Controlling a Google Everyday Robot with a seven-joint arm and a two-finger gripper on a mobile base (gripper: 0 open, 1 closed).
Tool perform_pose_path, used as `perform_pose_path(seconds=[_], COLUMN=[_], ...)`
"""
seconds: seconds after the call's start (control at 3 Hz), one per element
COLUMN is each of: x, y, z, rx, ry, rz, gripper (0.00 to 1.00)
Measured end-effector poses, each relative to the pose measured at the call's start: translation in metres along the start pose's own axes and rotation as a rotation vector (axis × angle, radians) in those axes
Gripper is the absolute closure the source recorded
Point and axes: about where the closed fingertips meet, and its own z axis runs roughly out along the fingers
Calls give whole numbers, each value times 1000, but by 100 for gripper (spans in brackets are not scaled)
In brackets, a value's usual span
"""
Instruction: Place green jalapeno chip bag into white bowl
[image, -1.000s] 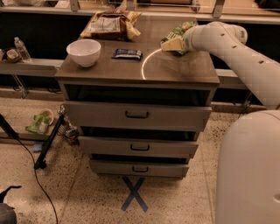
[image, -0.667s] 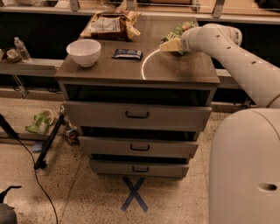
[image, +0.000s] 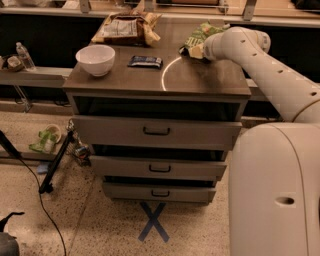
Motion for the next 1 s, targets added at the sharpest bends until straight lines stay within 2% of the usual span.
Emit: perform_pose_path(seconds=[0.67,1.0], x=[-12,-23], y=[11,19], z=[-1,-25], rx=[-49,-96], ry=[16,-7], rz=[-40,-34], gripper=[88,100])
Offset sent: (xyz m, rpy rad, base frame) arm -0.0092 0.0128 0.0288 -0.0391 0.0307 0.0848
